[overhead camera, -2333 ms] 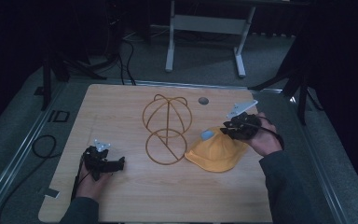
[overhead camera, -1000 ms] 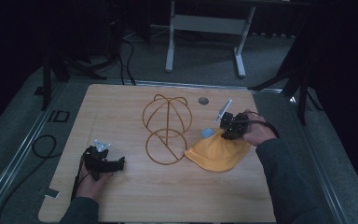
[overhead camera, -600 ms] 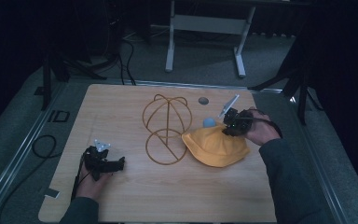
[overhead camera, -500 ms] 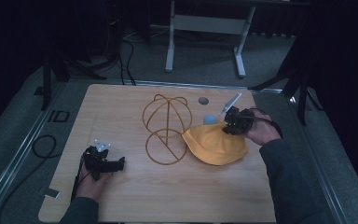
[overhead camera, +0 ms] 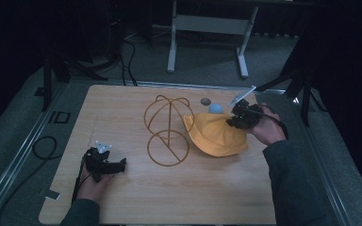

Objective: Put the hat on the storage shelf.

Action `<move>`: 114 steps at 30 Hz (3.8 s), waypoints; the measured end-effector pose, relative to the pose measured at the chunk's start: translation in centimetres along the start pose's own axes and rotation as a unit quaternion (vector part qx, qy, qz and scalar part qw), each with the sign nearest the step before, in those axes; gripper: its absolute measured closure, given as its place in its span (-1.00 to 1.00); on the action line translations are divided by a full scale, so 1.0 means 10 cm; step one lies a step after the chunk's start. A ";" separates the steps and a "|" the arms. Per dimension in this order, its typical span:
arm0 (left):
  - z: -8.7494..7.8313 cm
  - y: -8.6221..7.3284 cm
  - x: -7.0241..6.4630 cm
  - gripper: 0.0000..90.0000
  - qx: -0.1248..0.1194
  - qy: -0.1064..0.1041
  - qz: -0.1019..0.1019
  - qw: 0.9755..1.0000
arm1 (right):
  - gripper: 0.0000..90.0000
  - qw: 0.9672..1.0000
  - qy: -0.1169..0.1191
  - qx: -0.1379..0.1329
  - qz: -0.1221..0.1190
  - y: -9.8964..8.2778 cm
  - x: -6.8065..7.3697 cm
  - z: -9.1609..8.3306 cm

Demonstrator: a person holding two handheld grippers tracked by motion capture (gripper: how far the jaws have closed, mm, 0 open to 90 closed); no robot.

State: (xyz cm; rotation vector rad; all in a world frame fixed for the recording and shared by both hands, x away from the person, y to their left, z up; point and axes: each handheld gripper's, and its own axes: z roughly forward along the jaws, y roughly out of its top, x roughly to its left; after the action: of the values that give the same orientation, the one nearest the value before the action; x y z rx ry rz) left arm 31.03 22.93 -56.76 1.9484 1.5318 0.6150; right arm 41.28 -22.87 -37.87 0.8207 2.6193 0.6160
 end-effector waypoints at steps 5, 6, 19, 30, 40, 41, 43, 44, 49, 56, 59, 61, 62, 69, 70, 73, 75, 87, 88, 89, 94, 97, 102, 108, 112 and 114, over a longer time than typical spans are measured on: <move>0.00 0.00 0.00 -1.00 0.000 0.000 0.000 1.000 | 0.88 0.999 -0.011 -0.021 0.035 0.00 -0.06 -0.07; 0.00 0.00 0.00 -1.00 0.000 0.000 0.001 1.000 | 0.88 0.999 -0.012 -0.024 0.039 0.00 -0.06 -0.08; 0.00 0.00 0.00 -1.00 0.000 0.000 0.001 1.000 | 0.88 0.993 -0.031 -0.072 0.084 -0.01 -0.18 -0.21; 0.00 0.00 0.00 -1.00 0.000 0.000 0.000 1.000 | 0.88 0.990 -0.031 -0.098 0.097 0.03 -0.21 -0.29; 0.00 0.00 0.00 -1.00 -0.001 0.000 0.000 1.000 | 0.88 0.985 -0.025 -0.126 0.113 0.02 -0.24 -0.37; 0.00 0.00 0.00 -1.00 0.000 0.000 0.000 1.000 | 0.89 0.984 -0.025 -0.132 0.116 0.02 -0.25 -0.38; 0.00 0.00 0.00 -1.00 -0.001 0.000 0.000 1.000 | 0.89 0.983 -0.025 -0.137 0.119 0.02 -0.25 -0.39; 0.00 0.00 0.00 -1.00 0.000 0.000 0.000 1.000 | 0.89 0.983 -0.024 -0.138 0.119 0.01 -0.25 -0.40; 0.00 0.00 0.00 -1.00 0.000 0.000 0.000 1.000 | 0.89 0.981 -0.019 -0.151 0.122 0.02 -0.26 -0.44; 0.00 0.00 0.00 -1.00 0.001 -0.001 0.001 1.000 | 0.89 0.978 -0.016 -0.169 0.121 0.05 -0.24 -0.50; 0.00 0.00 0.00 -1.00 0.001 -0.001 0.001 1.000 | 0.89 0.977 -0.017 -0.175 0.118 0.06 -0.24 -0.54; 0.00 0.00 0.00 -1.00 0.002 -0.001 0.001 1.000 | 0.89 0.976 -0.018 -0.181 0.116 0.06 -0.24 -0.56; 0.00 0.00 0.00 -1.00 0.002 -0.001 0.001 1.000 | 0.89 0.976 -0.018 -0.181 0.116 0.06 -0.24 -0.56; 0.00 0.00 0.00 -1.00 0.002 -0.001 0.003 1.000 | 0.89 0.973 -0.011 -0.199 0.115 0.09 -0.24 -0.64; 0.00 0.00 0.00 -1.00 0.002 -0.001 0.002 1.000 | 0.89 0.973 -0.010 -0.200 0.114 0.09 -0.24 -0.65; 0.00 0.00 0.00 -1.00 0.002 -0.001 0.002 1.000 | 0.89 0.972 -0.006 -0.207 0.112 0.10 -0.23 -0.68; 0.00 0.00 0.00 -1.00 0.002 -0.001 0.003 1.000 | 0.89 0.971 -0.004 -0.211 0.111 0.12 -0.22 -0.71; 0.00 0.00 0.00 -1.00 0.002 -0.002 0.003 1.000 | 0.89 0.971 0.026 -0.224 0.081 0.23 -0.10 -0.75; 0.00 0.00 0.00 -1.00 0.002 -0.002 0.003 1.000 | 0.89 0.971 0.026 -0.224 0.081 0.23 -0.10 -0.75; 0.00 0.00 0.00 -1.00 0.002 -0.002 0.002 1.000 | 0.89 0.971 0.029 -0.225 0.076 0.27 -0.08 -0.76; 0.00 0.00 -0.01 -1.00 0.002 -0.002 0.002 1.000 | 0.89 0.971 0.036 -0.226 0.069 0.33 -0.03 -0.76; -0.01 0.00 -0.01 -1.00 0.002 -0.002 0.003 1.000 | 0.89 0.971 0.039 -0.226 0.061 0.40 0.02 -0.76; -0.01 0.00 0.00 -1.00 0.003 -0.002 0.004 1.000 | 0.89 0.971 0.037 -0.231 0.056 0.45 0.04 -0.81; -0.01 0.00 -0.01 -1.00 0.003 -0.002 0.003 1.000 | 0.89 0.969 0.042 -0.240 0.051 0.44 0.05 -0.89; -0.01 0.00 0.00 -1.00 0.003 -0.002 0.004 1.000 | 0.89 0.969 0.047 -0.239 0.047 0.45 0.06 -0.90; -0.01 0.00 0.00 -1.00 0.003 -0.002 0.004 1.000 | 0.89 0.970 0.047 -0.236 0.042 0.48 0.09 -0.88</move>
State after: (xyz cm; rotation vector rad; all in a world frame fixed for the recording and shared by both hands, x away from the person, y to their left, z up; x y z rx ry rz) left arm 30.97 22.89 -56.72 1.9594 1.5258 0.6106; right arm 39.06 -21.49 -28.17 0.7632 2.3685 1.2656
